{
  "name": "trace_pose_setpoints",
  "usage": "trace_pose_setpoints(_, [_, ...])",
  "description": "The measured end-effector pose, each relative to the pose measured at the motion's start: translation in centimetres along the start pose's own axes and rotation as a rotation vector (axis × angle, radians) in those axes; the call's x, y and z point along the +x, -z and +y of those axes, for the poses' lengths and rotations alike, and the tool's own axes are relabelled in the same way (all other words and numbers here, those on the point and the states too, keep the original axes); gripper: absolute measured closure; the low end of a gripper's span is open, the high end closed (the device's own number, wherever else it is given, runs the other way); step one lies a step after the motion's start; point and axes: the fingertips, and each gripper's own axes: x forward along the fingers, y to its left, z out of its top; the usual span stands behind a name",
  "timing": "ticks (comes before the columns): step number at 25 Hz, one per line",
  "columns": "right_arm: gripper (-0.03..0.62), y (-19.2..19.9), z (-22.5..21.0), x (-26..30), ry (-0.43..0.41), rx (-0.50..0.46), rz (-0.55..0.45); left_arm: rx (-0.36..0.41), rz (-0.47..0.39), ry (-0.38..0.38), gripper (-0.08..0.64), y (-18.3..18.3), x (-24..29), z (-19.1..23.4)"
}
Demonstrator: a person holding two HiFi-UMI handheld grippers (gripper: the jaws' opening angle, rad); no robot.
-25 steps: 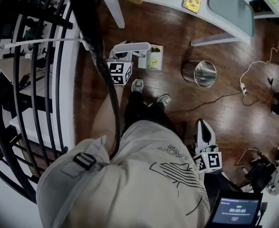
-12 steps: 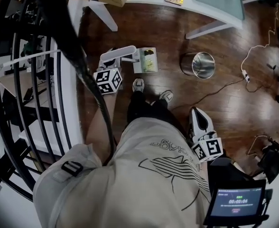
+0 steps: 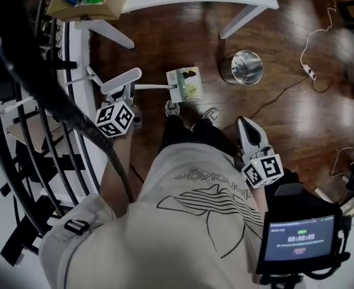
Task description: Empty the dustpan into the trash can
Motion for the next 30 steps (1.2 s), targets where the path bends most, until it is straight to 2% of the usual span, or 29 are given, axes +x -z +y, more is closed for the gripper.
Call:
trace_pose_setpoints(4, [0.591, -0.6, -1.7, -0.4, -0.006, 0.039, -0.041, 0.024, -0.011, 0.030, 0.494, -1.5, -0.2, -3.1])
trace_pose_setpoints(9, [0.591, 0.1, -5.1, -2.2, -0.052, 0.094, -0.127, 0.069, -0.042, 0.016, 0.495, -3.6, -1.1, -8.5])
trace_pose_setpoints(15, [0.591, 0.0, -8.9, -1.8, -0.082, 0.154, -0.200, 0.106, -0.079, 0.003, 0.495, -8.1, -1.0, -12.4])
trace_pose_setpoints(20, [0.591, 0.6, -11.0, -2.5, -0.141, 0.196, -0.232, 0.149, -0.128, 0.012, 0.495, -12.1, -1.2, -17.4])
trace_pose_setpoints(27, [0.591, 0.4, -12.7, -2.1, -0.206, 0.239, -0.261, 0.162, -0.197, 0.041, 0.497, -16.2, -0.3, -22.8])
trace_pose_setpoints(30, [0.591, 0.2, -13.0, -1.7, -0.216, 0.249, -0.268, 0.109, -0.203, 0.031, 0.497, -16.7, 0.4, -23.6])
